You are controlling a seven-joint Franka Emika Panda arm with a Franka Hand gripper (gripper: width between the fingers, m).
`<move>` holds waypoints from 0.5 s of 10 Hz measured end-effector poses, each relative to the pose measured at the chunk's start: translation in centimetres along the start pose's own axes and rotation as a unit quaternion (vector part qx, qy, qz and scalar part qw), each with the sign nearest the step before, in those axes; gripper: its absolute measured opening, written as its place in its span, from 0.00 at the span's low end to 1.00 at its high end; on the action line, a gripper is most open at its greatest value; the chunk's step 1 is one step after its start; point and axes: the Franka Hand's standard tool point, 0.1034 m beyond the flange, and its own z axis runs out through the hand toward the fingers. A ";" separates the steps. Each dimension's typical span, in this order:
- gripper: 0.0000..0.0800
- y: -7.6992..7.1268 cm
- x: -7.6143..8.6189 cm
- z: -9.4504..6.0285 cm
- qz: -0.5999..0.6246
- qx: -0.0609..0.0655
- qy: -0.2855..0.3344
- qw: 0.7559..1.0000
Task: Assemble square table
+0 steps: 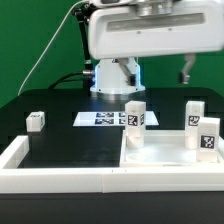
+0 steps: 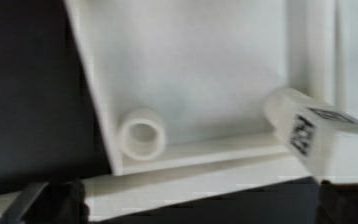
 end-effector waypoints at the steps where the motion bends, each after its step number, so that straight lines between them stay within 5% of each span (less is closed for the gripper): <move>1: 0.81 2.3 -0.4 0.1 -0.007 -0.003 -0.002 1.000; 3: 0.81 6.5 -0.9 0.5 -0.010 -0.002 -0.006 1.000; 5: 0.81 6.7 -1.0 0.7 -0.007 -0.002 -0.007 1.000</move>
Offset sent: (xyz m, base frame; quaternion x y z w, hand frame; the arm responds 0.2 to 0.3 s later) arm -0.0209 -0.0288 -0.0061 -0.0076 -0.0009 0.0188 0.9998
